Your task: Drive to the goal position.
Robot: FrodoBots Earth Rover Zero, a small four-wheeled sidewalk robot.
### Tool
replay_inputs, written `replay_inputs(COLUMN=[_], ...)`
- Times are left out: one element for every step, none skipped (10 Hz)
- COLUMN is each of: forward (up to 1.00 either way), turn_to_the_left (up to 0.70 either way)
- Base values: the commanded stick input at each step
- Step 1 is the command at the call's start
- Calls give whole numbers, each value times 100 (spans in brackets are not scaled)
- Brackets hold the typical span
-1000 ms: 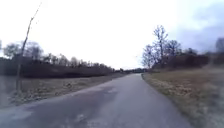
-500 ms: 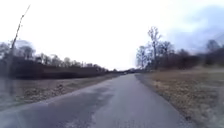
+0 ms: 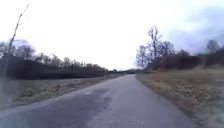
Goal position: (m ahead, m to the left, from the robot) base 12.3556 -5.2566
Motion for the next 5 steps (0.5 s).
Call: replay_inputs(forward=[50, 50, 50, 50, 50], turn_to_the_left=[0, 0, 0, 0, 0])
